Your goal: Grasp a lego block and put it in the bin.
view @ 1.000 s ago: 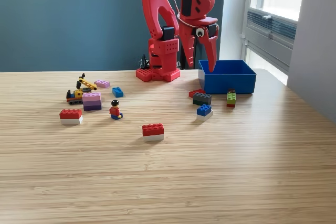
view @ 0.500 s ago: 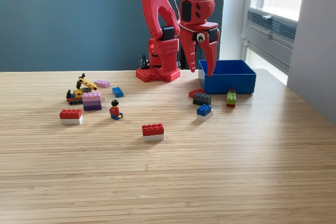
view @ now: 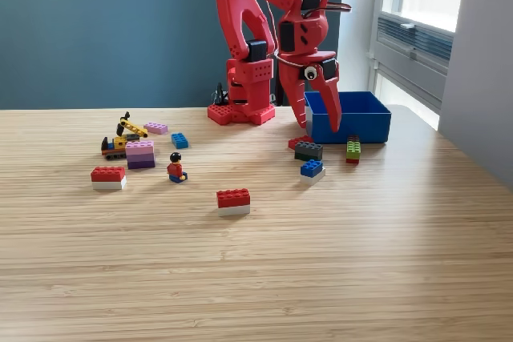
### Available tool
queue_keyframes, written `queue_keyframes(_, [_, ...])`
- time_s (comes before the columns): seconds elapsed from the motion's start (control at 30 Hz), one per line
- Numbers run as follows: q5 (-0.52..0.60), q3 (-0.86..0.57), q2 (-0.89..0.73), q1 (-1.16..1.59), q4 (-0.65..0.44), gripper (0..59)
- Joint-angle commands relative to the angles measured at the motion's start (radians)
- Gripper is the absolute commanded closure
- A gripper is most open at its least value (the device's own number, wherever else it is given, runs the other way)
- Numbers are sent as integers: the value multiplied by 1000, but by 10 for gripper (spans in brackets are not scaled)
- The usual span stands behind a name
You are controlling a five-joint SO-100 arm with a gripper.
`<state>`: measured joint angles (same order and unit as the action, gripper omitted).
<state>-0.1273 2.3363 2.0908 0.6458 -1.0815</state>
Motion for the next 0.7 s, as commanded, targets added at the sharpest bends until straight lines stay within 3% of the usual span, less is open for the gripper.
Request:
queue_keyframes(0.03, [17, 12, 35, 0, 3, 329])
queue_keyframes(0.4, [18, 49, 35, -28, -6, 349])
queue_keyframes(0.7, [-5, 115, -9, -28, 126, 360])
